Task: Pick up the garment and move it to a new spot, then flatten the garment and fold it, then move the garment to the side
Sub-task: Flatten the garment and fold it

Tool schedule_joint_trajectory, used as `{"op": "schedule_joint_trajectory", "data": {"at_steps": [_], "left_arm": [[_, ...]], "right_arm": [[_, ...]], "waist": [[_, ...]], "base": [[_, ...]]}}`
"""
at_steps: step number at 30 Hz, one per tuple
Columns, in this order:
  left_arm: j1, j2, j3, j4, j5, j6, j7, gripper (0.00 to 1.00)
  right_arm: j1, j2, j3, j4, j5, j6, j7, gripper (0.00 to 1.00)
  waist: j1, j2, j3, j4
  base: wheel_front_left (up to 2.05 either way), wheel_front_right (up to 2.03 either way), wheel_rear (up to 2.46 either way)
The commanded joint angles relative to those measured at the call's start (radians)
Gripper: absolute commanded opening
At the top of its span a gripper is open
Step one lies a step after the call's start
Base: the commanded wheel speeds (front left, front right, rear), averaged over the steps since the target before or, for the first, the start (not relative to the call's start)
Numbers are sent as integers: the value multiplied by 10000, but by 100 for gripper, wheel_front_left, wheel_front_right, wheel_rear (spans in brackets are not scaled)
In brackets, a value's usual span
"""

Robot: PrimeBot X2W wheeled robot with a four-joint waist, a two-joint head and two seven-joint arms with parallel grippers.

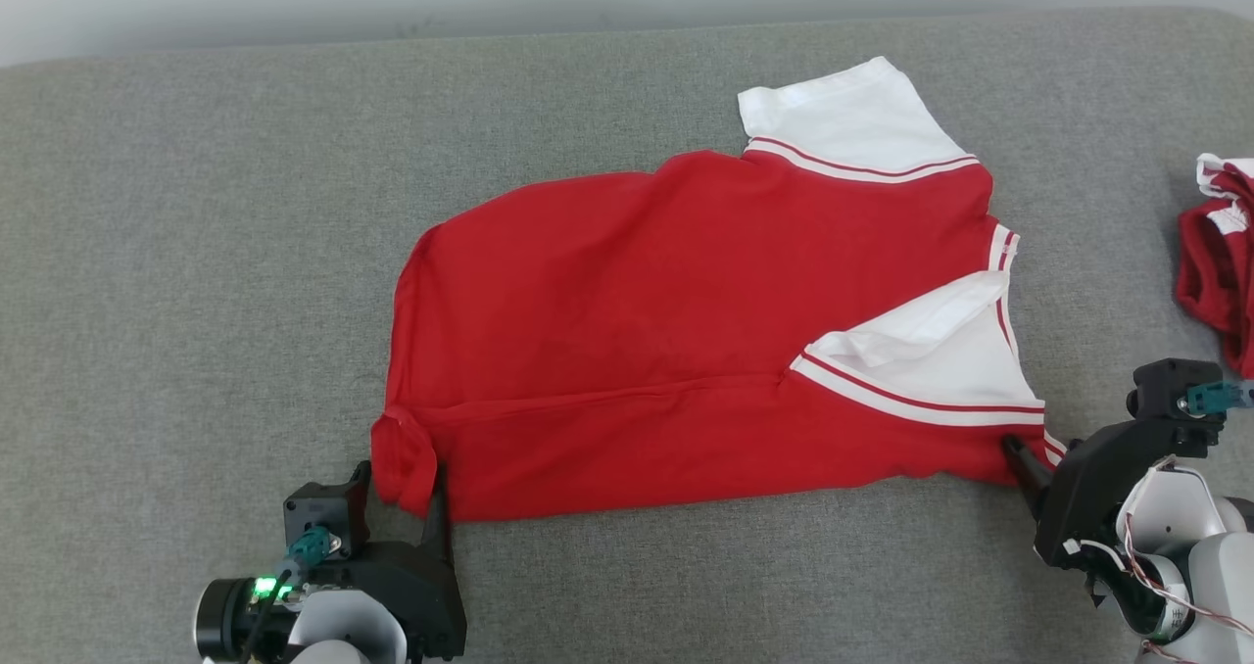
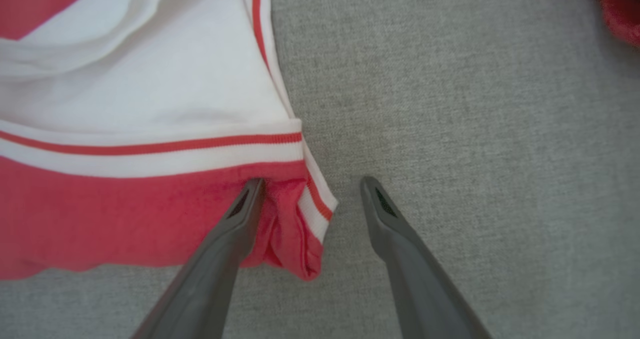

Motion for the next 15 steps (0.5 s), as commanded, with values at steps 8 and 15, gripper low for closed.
{"op": "schedule_joint_trajectory", "data": {"at_steps": [8, 15], "left_arm": [[487, 11, -175, 585, -369, -228, 532, 0], [996, 228, -168, 45, -574, -301, 599, 0]], "right_arm": [[549, -140, 272, 86, 720, -1, -44, 0], [1465, -205, -283, -988, 856, -21, -255, 0]], "waist": [[2, 3, -337, 25], [2, 3, -924, -25]], "base": [[0, 0, 0], [0, 0, 0]]}}
